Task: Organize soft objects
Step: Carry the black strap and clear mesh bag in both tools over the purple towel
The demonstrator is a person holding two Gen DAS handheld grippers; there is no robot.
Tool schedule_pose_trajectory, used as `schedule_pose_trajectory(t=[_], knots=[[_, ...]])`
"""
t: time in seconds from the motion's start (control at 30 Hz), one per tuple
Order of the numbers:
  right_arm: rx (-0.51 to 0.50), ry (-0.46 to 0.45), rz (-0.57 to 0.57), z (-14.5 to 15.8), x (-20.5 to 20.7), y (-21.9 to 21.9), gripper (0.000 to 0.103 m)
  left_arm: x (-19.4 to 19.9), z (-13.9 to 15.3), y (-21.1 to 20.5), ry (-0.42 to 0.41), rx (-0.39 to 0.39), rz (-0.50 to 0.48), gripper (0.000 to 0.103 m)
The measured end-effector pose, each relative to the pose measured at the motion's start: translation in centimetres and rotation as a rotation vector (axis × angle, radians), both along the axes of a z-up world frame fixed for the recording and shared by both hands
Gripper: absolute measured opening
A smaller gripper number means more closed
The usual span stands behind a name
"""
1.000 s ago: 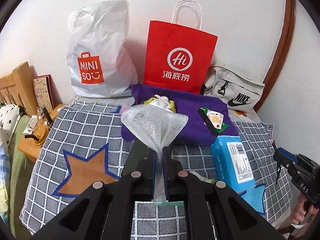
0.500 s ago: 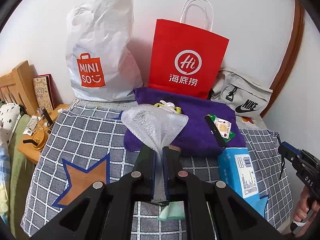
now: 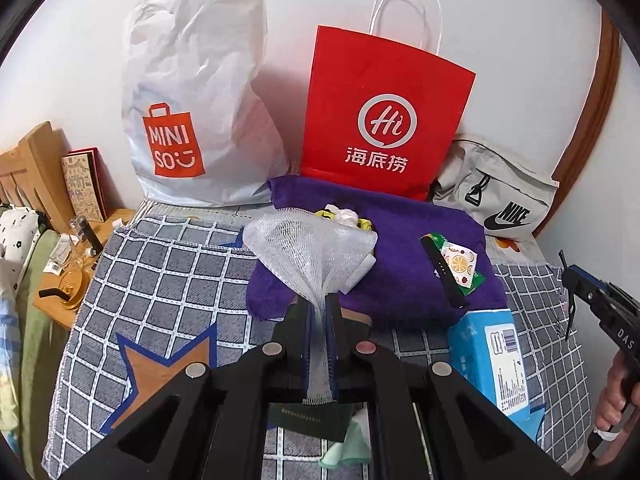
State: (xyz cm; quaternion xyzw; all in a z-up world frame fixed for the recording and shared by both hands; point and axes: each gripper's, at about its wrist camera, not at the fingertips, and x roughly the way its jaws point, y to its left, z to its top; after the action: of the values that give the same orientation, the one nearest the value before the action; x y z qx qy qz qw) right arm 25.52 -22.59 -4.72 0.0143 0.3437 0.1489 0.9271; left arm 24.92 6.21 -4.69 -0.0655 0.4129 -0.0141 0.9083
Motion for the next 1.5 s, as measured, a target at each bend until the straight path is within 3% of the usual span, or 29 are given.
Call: schedule_pose_trajectory(t=[0.87,1.5], knots=[[0.015,0.044,-0.011,-3.2,10.1,0.3,0.020,4.9,-2.3,-0.9,0.050,0.016,-0.003,0.007],[-0.061,0.232,0.014,-9.9,14.3,0.5,0.021,8.9,-4.4,-3.6,0.065,-0.003,-0.075,0.007]])
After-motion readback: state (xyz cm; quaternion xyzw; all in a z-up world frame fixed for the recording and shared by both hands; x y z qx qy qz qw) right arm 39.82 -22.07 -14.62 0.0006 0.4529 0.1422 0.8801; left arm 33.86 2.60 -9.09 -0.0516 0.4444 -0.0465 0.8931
